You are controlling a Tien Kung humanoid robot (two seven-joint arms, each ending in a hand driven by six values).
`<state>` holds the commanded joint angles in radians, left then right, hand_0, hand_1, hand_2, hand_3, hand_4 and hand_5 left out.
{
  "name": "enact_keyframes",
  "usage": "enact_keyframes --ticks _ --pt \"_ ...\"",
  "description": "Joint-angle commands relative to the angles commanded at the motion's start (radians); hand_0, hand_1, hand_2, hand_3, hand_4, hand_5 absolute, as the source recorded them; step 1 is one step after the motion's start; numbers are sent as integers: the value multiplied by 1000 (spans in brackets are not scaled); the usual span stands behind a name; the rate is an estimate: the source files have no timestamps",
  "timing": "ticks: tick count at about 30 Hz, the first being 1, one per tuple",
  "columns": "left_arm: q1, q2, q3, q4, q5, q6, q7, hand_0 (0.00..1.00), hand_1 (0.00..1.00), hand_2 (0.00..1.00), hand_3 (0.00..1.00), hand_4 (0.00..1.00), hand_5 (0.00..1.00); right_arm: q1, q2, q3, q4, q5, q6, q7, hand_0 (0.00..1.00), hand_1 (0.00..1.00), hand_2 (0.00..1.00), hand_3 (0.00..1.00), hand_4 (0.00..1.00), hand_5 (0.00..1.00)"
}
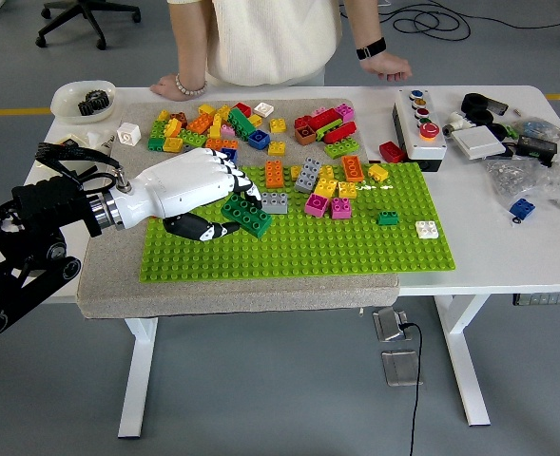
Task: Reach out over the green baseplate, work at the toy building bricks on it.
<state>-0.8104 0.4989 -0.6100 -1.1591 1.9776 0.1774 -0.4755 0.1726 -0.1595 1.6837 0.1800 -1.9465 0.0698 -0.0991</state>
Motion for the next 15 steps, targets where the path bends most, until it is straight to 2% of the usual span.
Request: enact_keyframes --ticks 3,6,8,15 --pt "11 -16 -30 17 -6 -35 45 578 526 512 511 428 2 -4 3 0 0 0 0 0 741 645 684 637 816 509" --pt "22 -49 -79 51 -22 -70 88 578 526 512 511 428 2 -7 6 1 0 0 0 1 741 645 684 637 816 509" --pt "26 -60 -97 61 -28 -80 100 578 526 512 511 428 2 -8 6 1 0 1 0 1 741 645 684 637 816 509" --pt "71 -157 -244 121 -22 -169 202 577 529 514 514 434 2 -16 6 1 0 6 -3 2 741 645 684 638 816 509"
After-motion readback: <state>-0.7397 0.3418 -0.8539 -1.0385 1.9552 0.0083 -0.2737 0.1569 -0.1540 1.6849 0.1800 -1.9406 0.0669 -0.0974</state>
